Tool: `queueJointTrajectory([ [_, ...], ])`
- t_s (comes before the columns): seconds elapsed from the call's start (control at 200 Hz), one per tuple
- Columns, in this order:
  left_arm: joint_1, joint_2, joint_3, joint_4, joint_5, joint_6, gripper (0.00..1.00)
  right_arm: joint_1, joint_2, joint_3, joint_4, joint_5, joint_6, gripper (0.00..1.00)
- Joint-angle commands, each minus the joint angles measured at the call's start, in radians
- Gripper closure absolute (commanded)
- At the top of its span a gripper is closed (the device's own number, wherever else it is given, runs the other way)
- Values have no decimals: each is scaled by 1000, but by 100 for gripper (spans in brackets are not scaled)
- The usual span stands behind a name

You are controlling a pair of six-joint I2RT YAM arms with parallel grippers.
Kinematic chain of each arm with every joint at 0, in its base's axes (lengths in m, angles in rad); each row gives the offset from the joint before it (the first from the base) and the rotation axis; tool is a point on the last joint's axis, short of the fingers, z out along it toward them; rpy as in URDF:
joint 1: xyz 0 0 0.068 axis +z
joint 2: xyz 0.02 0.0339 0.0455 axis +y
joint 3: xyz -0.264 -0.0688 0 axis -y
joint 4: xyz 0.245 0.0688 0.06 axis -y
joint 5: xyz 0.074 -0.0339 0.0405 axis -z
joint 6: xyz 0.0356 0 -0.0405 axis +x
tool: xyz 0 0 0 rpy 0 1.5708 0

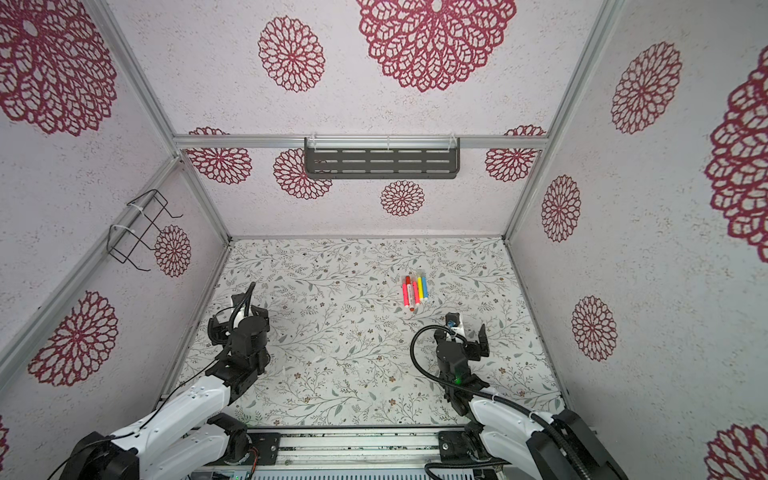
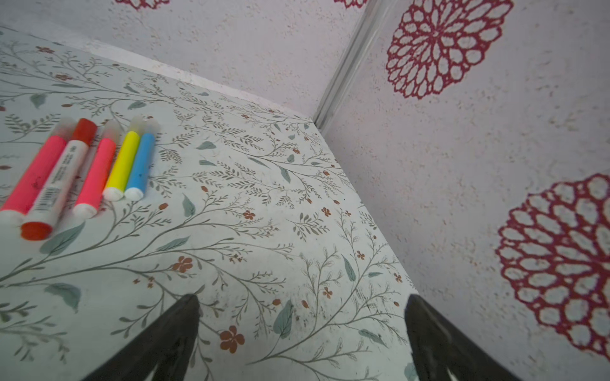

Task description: Insert the pens into the pen caps

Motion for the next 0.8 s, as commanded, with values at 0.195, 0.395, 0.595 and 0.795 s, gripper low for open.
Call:
queueJointTrajectory([
  [0.195, 43, 67, 32, -110, 151, -67, 3, -77, -70, 41, -151, -55, 163, 2],
  [0.395, -22, -16, -23, -90, 35, -57, 3, -177, -177, 17, -222, -106, 233, 2],
  [0.595, -35, -324, -154, -77, -36, -61, 3, -274, -277, -8, -278, -159, 289, 1],
  [0.795, -18, -640, -270, -62, 5, -21, 3, -316, -367, -74, -180, -173, 283, 1],
])
